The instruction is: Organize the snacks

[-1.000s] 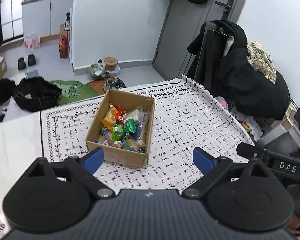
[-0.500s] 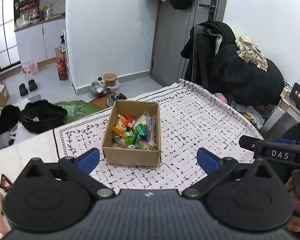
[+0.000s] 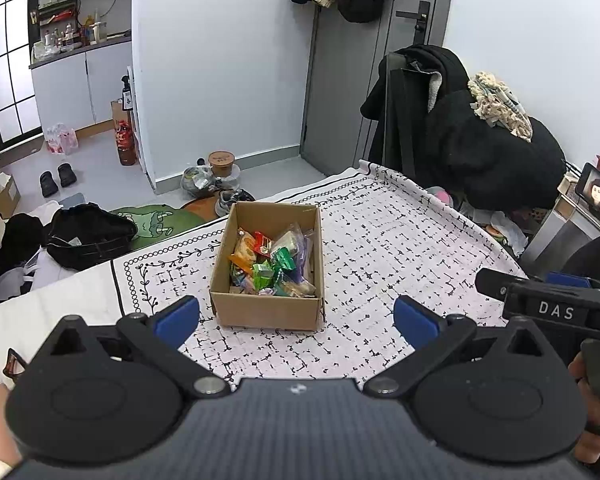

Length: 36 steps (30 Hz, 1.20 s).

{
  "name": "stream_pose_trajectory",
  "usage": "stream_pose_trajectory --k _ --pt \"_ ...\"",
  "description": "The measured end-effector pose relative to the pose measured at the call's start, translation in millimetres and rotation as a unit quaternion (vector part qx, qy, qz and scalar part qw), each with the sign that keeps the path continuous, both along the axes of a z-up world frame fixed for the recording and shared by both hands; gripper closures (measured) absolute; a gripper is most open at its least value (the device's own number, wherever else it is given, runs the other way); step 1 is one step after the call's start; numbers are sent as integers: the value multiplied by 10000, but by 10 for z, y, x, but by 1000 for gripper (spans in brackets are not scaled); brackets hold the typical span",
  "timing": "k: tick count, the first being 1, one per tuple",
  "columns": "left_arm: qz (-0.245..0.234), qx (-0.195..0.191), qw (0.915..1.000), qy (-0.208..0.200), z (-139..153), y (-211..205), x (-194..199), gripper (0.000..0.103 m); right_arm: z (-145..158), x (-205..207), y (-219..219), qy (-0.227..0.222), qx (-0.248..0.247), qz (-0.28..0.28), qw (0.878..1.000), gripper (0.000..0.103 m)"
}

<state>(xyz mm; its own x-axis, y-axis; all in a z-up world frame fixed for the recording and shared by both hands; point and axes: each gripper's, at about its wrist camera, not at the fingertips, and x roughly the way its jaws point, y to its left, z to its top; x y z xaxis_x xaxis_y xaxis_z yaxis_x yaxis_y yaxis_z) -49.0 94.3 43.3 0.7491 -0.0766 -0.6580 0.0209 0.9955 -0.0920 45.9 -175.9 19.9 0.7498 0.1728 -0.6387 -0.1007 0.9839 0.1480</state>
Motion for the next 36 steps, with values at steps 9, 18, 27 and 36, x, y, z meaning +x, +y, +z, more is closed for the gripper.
stream_pose_trajectory --k 9,18,27,36 --pt "9 37 10000 21 2 -16 -1 0 -9 -26 45 9 -86 103 9999 0" --pt "171 -11 9998 49 -27 90 13 0 -33 -16 59 49 -171 115 9998 0" --pt "155 -29 9998 79 -54 126 14 0 -57 -1 67 90 -192 118 9997 0" --pt "139 -5 9998 116 -86 98 25 0 -79 5 65 177 -177 119 9996 0"
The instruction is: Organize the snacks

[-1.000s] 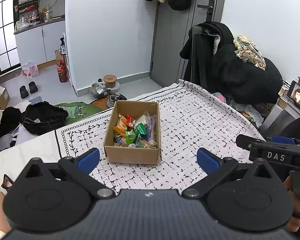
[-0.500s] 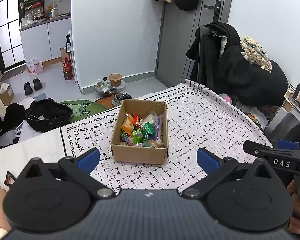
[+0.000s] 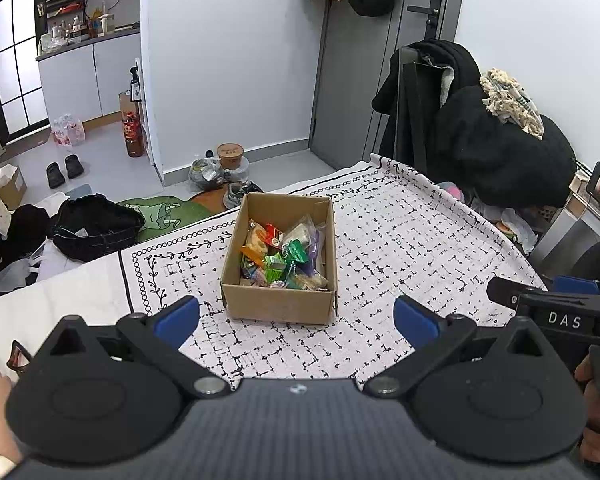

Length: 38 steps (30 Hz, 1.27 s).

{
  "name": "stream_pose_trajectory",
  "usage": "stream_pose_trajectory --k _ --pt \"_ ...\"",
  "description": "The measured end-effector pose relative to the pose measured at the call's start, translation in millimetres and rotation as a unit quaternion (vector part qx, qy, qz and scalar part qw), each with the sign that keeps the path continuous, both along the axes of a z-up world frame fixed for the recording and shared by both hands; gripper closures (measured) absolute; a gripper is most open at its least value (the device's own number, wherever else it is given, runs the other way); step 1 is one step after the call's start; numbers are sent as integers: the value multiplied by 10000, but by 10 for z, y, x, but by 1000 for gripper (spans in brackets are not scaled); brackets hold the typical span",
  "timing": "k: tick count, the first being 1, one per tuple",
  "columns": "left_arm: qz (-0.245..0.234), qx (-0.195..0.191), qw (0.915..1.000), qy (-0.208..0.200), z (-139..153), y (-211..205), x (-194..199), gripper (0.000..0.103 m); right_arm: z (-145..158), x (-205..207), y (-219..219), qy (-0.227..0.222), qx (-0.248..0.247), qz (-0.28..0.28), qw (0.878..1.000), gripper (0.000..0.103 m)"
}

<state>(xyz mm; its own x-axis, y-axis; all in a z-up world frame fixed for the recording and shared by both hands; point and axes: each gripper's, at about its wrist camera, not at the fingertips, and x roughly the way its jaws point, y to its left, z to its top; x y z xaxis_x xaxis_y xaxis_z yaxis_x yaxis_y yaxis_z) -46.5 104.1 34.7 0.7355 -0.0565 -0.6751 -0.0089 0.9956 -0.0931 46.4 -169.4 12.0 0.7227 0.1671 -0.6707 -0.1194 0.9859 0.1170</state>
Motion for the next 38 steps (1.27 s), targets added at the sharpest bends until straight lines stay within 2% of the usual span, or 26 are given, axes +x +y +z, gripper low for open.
stream_pose_trajectory --k 38 --pt "2 -76 9998 164 -82 -79 73 0 -64 55 -42 99 3 -53 9999 0"
